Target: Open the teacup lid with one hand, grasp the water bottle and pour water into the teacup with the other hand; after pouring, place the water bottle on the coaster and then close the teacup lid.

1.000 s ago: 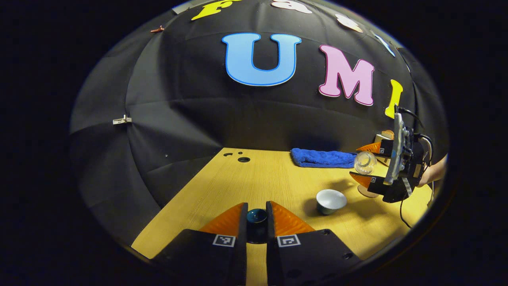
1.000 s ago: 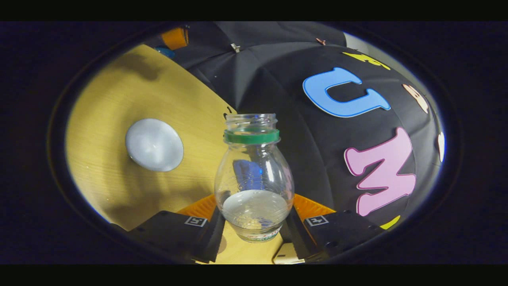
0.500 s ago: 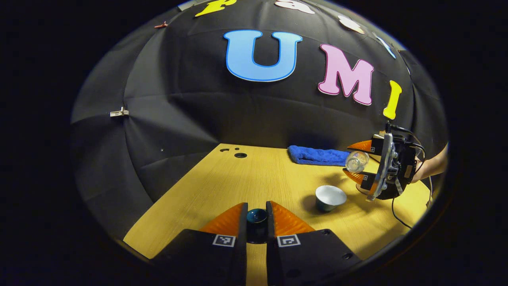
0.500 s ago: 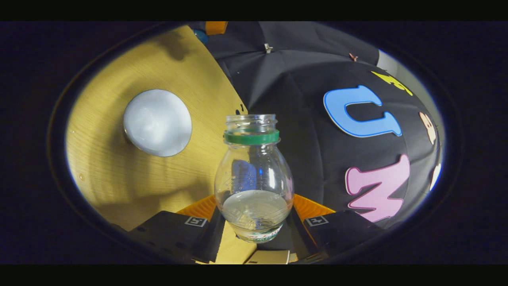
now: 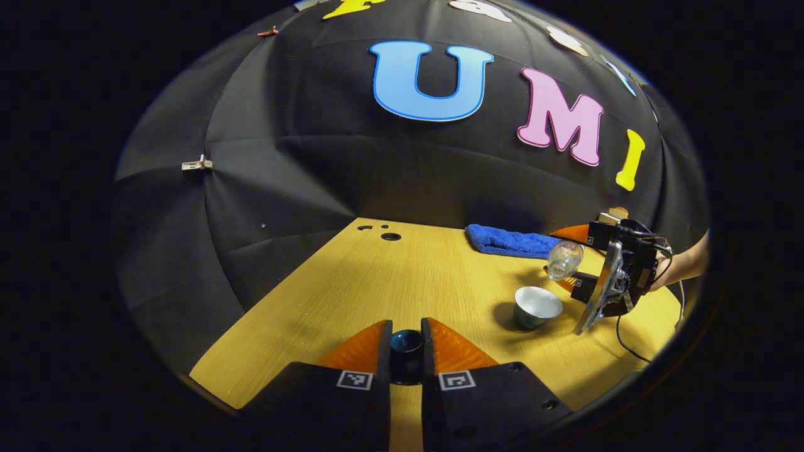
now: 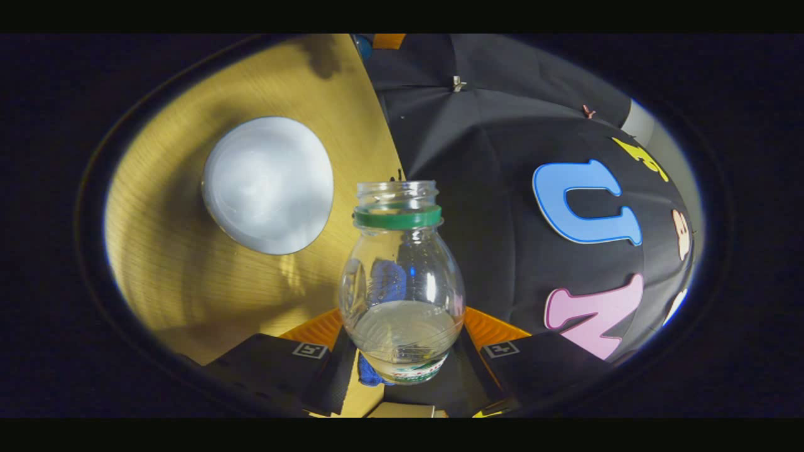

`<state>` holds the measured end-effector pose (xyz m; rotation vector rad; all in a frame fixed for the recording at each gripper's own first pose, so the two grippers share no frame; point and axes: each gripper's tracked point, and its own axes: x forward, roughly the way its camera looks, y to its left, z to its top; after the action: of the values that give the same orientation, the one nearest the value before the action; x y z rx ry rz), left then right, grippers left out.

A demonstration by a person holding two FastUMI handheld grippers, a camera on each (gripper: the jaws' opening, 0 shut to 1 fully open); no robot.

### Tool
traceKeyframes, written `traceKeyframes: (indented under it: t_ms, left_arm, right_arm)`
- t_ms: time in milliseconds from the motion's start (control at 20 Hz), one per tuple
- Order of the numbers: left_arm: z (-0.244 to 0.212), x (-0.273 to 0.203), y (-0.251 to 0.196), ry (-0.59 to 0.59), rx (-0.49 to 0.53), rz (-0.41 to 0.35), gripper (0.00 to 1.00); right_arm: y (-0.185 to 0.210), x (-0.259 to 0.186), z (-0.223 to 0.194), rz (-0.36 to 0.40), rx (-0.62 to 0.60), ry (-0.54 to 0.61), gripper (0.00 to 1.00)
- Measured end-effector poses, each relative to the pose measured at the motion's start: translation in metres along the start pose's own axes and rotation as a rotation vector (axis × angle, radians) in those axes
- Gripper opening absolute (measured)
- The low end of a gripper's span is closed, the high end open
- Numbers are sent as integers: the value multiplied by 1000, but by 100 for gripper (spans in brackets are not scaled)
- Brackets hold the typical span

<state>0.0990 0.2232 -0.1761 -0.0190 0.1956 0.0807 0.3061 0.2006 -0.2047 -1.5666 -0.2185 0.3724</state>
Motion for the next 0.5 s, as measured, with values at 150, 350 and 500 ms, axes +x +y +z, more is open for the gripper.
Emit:
traceKeyframes:
  t_ms: [150, 350, 500]
  left_arm:
    - [-1, 2, -2, -1, 0, -8, 24]
    - [-3, 5, -4, 8, 1, -5, 24]
    - [-1, 4, -7, 4, 3, 1, 24]
  right_arm:
    - [5, 3, -1, 7, -38, -2, 74]
    - [6, 3, 3, -13, -111, -30, 74]
    - [8, 5, 4, -8, -142, -39, 74]
